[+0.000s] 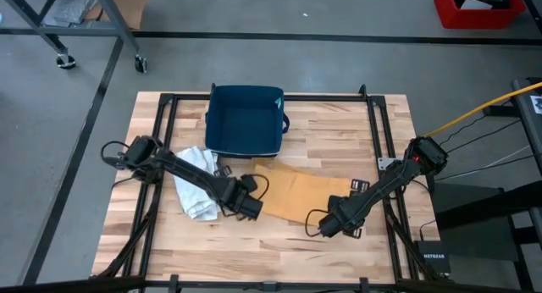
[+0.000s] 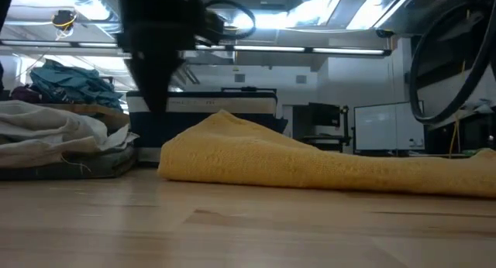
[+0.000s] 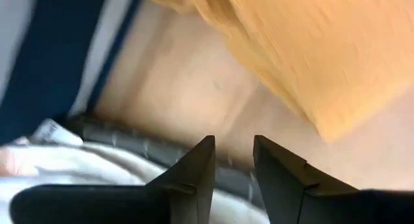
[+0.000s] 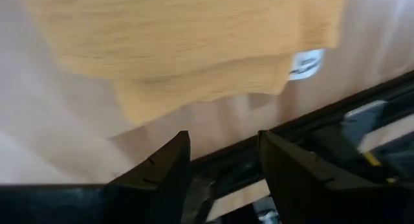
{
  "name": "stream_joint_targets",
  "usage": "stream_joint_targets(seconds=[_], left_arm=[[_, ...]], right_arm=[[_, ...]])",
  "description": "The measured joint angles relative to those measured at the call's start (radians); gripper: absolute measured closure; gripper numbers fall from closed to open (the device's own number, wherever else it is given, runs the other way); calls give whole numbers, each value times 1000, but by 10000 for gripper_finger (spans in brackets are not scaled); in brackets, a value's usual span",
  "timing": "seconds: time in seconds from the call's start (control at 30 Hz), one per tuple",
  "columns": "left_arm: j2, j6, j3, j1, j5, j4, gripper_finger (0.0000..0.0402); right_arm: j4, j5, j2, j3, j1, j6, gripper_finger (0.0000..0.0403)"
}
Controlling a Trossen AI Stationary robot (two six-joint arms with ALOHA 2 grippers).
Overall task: Fold towel
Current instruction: Fold the yellow towel
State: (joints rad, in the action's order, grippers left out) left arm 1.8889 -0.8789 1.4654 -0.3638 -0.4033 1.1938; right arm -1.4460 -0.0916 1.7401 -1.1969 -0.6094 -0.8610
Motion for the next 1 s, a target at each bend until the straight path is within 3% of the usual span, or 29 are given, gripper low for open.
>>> stream_joint_targets(seconds=[0.23, 0.4, 0.53, 0.73, 1.0], left_arm=[[0, 7, 0, -125, 50, 141, 312], [0, 17, 0, -208, 48, 145, 310], [0, -52, -3, -260, -22, 47, 310], [0, -139, -70, -303, -123, -234, 300], [0, -278, -172, -280, -137, -493, 288]], right_arm=[[204, -90, 0, 0, -10, -50, 217], [382, -81, 0, 0, -51, -51, 217], [469, -6, 0, 0, -96, -60, 217], [586, 143, 0, 0, -134, -129, 217], [634, 452, 0, 0, -122, -424, 217]])
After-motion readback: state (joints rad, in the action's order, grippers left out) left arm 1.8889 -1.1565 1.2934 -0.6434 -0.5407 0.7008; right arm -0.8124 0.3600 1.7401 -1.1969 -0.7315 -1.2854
